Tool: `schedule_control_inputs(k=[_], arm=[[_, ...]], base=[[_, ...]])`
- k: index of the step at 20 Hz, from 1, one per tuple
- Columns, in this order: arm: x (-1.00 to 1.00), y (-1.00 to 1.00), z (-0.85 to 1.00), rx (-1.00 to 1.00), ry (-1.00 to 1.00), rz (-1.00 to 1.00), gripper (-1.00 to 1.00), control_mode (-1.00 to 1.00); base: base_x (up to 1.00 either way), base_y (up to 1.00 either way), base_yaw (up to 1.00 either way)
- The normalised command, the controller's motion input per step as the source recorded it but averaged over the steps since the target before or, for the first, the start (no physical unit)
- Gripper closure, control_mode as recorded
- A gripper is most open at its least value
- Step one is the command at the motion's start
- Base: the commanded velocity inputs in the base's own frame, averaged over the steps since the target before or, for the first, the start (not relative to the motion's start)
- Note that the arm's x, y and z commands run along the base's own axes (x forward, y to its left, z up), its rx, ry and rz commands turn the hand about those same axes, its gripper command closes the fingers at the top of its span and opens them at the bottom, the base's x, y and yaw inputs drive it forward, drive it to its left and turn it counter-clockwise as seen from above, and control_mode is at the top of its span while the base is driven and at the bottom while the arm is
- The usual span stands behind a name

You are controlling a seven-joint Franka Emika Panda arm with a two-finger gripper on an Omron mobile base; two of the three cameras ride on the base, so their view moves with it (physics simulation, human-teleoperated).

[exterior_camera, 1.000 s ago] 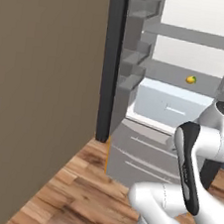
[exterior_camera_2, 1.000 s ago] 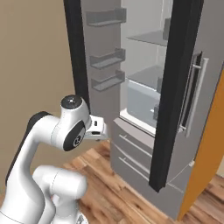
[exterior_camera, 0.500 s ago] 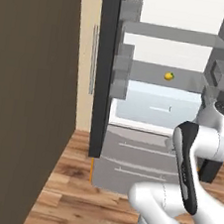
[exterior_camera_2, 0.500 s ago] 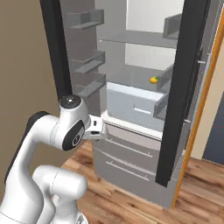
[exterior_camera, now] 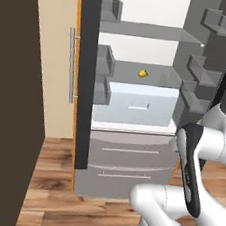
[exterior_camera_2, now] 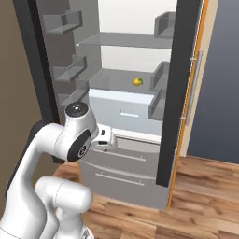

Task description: Place one lemon and one steak in each tupperware on the nearby counter, to pack two identical lunches.

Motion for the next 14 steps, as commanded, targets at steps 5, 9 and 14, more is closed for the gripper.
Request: schedule_control_inputs(k=[5, 9, 14], arm=[[0.0, 0.0, 0.0, 0.0, 0.0, 0.0, -1.0, 1.0], [0.0, 0.0, 0.0, 0.0, 0.0, 0.0, -1.0, 1.0], [0.0, 0.0, 0.0, 0.0, 0.0, 0.0, -1.0, 1.0]], base=[[0.45, 0.11, -0.09], [0.52, -0.17, 0.0], [0.58, -0.11, 0.0]])
